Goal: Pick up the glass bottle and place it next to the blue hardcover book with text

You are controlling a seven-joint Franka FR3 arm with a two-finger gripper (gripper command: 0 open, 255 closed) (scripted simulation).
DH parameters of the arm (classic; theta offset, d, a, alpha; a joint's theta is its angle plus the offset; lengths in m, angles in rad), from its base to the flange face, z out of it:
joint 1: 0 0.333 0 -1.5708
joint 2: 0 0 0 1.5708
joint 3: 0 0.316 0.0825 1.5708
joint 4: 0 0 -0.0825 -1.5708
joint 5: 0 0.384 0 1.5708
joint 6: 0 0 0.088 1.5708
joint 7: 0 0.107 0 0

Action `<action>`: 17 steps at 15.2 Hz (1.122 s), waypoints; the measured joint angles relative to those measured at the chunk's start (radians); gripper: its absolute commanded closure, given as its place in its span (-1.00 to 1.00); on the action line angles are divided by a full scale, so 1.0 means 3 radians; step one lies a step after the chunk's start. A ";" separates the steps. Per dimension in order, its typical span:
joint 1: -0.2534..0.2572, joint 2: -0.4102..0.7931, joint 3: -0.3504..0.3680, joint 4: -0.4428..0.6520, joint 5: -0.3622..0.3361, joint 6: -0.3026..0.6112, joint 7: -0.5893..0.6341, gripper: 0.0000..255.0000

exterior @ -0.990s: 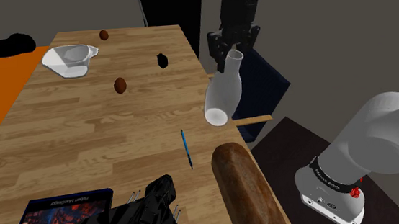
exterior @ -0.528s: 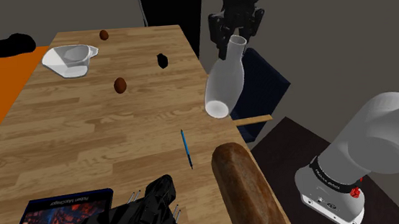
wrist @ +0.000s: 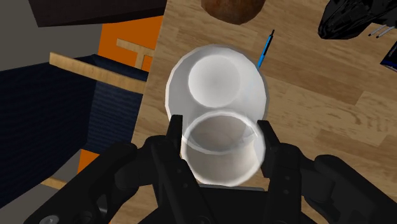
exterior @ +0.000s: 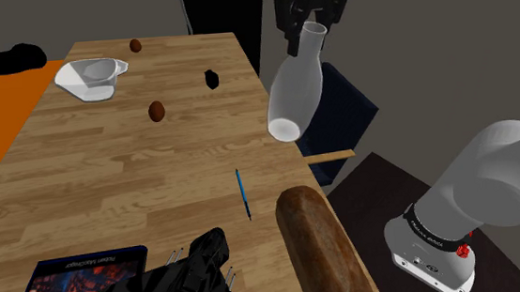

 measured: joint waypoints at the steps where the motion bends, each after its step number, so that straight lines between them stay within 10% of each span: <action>1: 0.0000 0.0015 0.0005 0.0066 -0.0001 -0.0050 0.0014 1.00; 17: -0.0038 0.0349 0.0003 0.1110 -0.0072 -0.0766 0.0091 1.00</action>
